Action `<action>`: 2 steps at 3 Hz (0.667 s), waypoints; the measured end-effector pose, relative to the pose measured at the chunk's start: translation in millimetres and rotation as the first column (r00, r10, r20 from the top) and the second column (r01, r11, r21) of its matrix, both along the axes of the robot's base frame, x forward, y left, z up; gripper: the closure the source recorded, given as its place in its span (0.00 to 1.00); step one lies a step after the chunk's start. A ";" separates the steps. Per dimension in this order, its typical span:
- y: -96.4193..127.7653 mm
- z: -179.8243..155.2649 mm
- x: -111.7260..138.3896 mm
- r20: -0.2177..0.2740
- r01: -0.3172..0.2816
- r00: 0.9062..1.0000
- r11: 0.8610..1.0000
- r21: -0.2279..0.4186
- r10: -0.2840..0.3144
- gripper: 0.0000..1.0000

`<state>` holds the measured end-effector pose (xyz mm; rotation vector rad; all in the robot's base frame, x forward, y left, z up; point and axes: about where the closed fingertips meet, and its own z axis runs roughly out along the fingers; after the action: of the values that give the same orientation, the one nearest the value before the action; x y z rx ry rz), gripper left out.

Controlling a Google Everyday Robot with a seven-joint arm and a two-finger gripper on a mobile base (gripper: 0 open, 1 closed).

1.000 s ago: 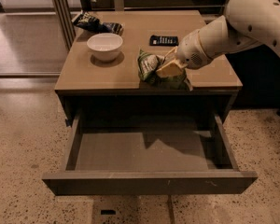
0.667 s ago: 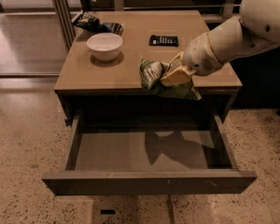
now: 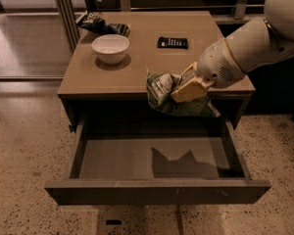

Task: Place green jalapeno chip bag into top drawer

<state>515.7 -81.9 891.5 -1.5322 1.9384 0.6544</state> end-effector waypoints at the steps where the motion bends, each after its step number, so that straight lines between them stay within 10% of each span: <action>1: -7.7 -20.7 -6.1 -0.005 0.018 1.000 1.000 -0.005 -0.018 1.00; 2: -19.4 -65.7 -19.0 0.002 0.033 0.999 0.999 -0.034 -0.033 1.00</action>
Offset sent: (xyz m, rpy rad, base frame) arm -0.0376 -0.0393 -0.1461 -0.0795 -0.0151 -0.0658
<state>496.7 -101.3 825.7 -1.5178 1.9785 0.6090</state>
